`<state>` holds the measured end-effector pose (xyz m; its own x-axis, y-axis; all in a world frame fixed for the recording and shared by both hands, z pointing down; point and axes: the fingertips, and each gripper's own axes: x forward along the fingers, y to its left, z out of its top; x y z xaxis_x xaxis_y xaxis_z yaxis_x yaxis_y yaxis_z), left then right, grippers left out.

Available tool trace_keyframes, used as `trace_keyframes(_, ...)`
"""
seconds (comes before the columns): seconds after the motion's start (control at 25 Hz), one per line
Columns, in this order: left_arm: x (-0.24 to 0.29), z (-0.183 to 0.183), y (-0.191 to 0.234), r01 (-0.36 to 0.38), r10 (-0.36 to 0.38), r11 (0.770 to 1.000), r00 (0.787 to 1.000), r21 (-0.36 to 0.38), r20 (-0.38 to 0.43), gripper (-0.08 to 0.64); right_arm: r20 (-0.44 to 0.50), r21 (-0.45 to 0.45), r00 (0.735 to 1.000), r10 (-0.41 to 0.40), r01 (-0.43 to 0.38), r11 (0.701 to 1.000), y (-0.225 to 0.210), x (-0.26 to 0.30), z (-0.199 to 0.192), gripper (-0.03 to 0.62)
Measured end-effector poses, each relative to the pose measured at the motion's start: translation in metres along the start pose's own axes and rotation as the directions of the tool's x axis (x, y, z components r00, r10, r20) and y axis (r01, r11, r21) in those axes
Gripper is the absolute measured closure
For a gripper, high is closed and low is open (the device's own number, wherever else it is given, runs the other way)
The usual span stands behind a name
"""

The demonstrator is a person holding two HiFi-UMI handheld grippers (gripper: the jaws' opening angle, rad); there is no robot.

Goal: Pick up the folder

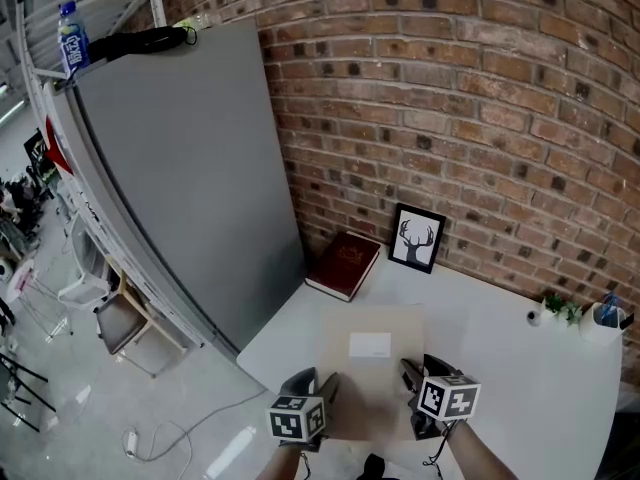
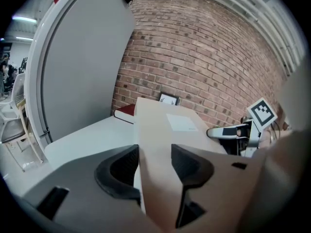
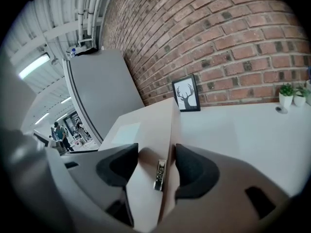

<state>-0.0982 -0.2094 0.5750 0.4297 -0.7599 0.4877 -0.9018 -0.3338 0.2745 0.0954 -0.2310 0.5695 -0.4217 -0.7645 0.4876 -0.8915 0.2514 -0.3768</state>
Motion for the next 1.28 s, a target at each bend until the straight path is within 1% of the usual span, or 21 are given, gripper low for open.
trace_keyframes(0.2, -0.012, 0.022, 0.002, -0.016, 0.015, 1.0, 0.998, 0.018, 0.06, 0.356, 0.068, -0.032, 0.998, 0.011, -0.009, 0.999, 0.016, -0.009, 0.023, 0.356)
trace_keyframes(0.36, -0.021, 0.043, -0.003, -0.025, 0.018, 0.998, 0.993, 0.055, 0.115, 0.356, 0.12, -0.042, 0.993, 0.015, -0.01, 0.999, 0.024, -0.018, 0.04, 0.356)
trace_keyframes(0.52, -0.029, 0.065, -0.009, -0.022, 0.006, 0.995, 0.986, 0.094, 0.168, 0.356, 0.186, -0.055, 0.982, 0.02, -0.01, 0.998, 0.032, -0.029, 0.058, 0.358)
trace_keyframes(0.76, -0.043, 0.1, -0.017, -0.022, -0.014, 0.99, 0.968, 0.14, 0.25, 0.356, 0.274, -0.102, 0.961, 0.041, -0.014, 0.995, 0.046, -0.046, 0.089, 0.359)
trace_keyframes(1.0, -0.062, 0.125, -0.022, -0.031, -0.018, 0.988, 0.947, 0.148, 0.32, 0.356, 0.336, -0.142, 0.94, 0.063, -0.015, 0.99, 0.064, -0.061, 0.117, 0.359)
trace_keyframes(1.28, -0.082, 0.146, -0.023, -0.041, -0.021, 0.987, 0.926, 0.156, 0.377, 0.356, 0.401, -0.176, 0.912, 0.087, -0.017, 0.984, 0.085, -0.077, 0.138, 0.36)
